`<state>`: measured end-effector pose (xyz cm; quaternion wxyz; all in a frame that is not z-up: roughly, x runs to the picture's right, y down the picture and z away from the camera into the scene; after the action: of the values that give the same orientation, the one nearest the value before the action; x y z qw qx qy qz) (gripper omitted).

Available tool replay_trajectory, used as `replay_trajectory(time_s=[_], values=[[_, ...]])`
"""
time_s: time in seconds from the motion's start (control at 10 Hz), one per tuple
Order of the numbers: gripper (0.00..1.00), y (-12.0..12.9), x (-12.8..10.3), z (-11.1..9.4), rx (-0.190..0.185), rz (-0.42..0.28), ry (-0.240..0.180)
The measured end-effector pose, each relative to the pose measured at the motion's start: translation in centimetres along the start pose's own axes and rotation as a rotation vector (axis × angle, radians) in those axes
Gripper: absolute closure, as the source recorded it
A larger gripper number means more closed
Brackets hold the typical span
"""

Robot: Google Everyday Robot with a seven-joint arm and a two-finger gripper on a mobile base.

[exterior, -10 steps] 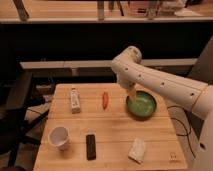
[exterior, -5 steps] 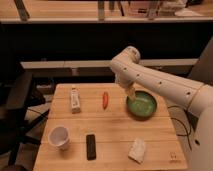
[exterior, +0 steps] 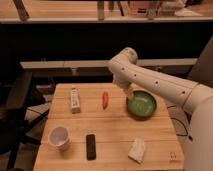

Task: Drag the pepper across the table

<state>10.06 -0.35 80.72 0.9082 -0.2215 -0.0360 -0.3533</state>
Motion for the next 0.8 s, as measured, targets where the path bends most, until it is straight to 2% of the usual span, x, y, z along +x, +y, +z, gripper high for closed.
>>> replay_trajectory(time_s=[0.8], values=[[0.2,-1.6,-1.1,2.9,-0.01,-0.115,-0.03]])
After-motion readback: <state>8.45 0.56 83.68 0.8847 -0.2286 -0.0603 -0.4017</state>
